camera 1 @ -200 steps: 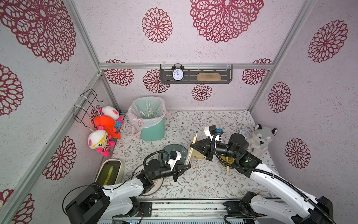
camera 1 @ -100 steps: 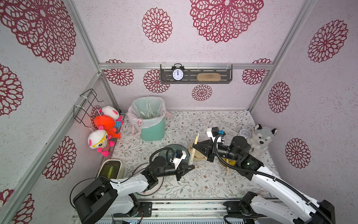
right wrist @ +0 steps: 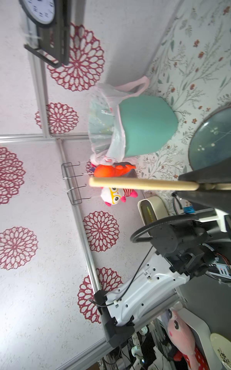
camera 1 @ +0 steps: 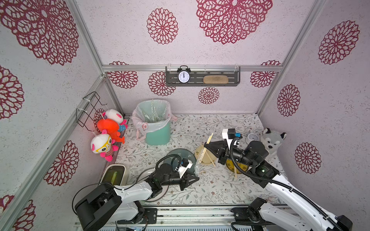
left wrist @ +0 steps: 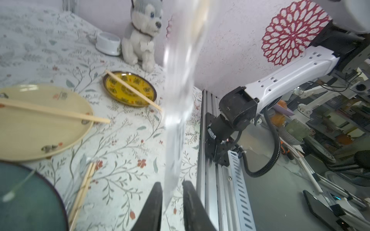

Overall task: Remove the packaging of disposable chopsticks
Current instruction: Remove the packet bag from the disposable chopsticks.

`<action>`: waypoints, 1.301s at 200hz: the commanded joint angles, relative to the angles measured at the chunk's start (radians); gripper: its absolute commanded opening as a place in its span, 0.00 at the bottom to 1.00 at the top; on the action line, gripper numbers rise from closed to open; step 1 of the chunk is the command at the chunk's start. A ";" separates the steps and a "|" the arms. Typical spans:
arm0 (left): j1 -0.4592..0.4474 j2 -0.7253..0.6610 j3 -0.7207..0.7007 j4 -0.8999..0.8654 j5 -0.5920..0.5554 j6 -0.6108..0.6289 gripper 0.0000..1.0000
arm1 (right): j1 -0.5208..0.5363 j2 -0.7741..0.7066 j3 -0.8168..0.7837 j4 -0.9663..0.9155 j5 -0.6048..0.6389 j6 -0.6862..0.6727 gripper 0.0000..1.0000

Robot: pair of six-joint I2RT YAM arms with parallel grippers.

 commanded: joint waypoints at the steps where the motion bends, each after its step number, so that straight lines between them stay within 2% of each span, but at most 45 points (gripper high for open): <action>1: -0.006 -0.063 0.017 -0.032 -0.016 0.013 0.15 | -0.002 -0.019 -0.027 0.113 -0.031 0.024 0.00; 12: -0.006 -0.084 0.028 -0.058 -0.023 0.025 0.13 | -0.002 -0.026 -0.041 0.116 -0.032 0.028 0.00; 19: -0.006 -0.098 0.036 -0.080 -0.020 0.030 0.17 | -0.002 -0.030 -0.047 0.108 -0.031 0.026 0.00; 28: -0.006 -0.122 0.041 -0.099 -0.025 0.036 0.34 | -0.002 -0.038 -0.053 0.099 -0.023 0.021 0.00; 33: -0.006 -0.138 0.040 -0.108 -0.032 0.040 0.51 | -0.002 -0.041 -0.058 0.096 -0.020 0.021 0.00; 38: -0.006 -0.160 0.037 -0.118 -0.046 0.050 0.60 | -0.002 -0.045 -0.061 0.094 -0.016 0.017 0.00; 57: -0.003 -0.224 0.032 -0.142 -0.125 0.078 0.80 | -0.002 -0.044 -0.066 0.094 -0.015 0.017 0.00; 66: -0.002 -0.231 0.045 -0.164 -0.158 0.088 0.83 | -0.002 -0.042 -0.066 0.102 -0.023 0.023 0.00; 78: 0.004 -0.225 0.065 -0.169 -0.164 0.094 0.84 | -0.002 -0.042 -0.064 0.110 -0.034 0.027 0.00; 108: 0.012 -0.182 0.119 -0.192 -0.097 0.115 0.67 | -0.003 -0.055 -0.067 0.120 -0.045 0.038 0.00; 118: 0.013 -0.159 0.126 -0.172 -0.081 0.118 0.52 | -0.003 -0.058 -0.073 0.131 -0.049 0.042 0.00; 131: 0.014 -0.135 0.130 -0.153 -0.067 0.116 0.25 | -0.003 -0.064 -0.075 0.131 -0.044 0.040 0.00; 150: 0.015 -0.109 0.122 -0.135 -0.064 0.112 0.11 | -0.003 -0.074 -0.081 0.144 -0.027 0.044 0.00; 159: 0.015 -0.096 0.110 -0.120 -0.071 0.108 0.00 | -0.003 -0.077 -0.082 0.160 -0.023 0.048 0.00; 227: 0.039 0.041 0.043 -0.044 -0.121 0.047 0.00 | -0.014 -0.049 0.045 0.055 0.058 -0.022 0.00; 260: 0.093 0.008 -0.001 -0.028 -0.152 0.010 0.00 | -0.039 -0.060 0.137 -0.036 0.114 -0.056 0.00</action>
